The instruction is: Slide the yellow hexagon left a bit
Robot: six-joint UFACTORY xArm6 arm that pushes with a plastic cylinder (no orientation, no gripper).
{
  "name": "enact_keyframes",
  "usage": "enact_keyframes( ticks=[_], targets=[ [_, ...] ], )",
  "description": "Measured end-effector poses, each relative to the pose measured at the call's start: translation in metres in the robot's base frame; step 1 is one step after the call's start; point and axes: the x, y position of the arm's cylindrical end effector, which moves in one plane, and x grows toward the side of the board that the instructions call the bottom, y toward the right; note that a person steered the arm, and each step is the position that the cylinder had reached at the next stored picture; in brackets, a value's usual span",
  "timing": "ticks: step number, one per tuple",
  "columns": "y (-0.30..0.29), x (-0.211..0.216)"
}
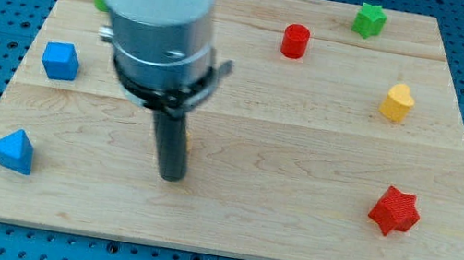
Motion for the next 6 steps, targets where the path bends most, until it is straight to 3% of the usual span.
enact_keyframes(
  ticks=[1, 4, 5, 6],
  targets=[
    [0.018, 0.009],
    [-0.048, -0.030],
    [0.017, -0.021],
    [0.030, -0.050]
  ],
)
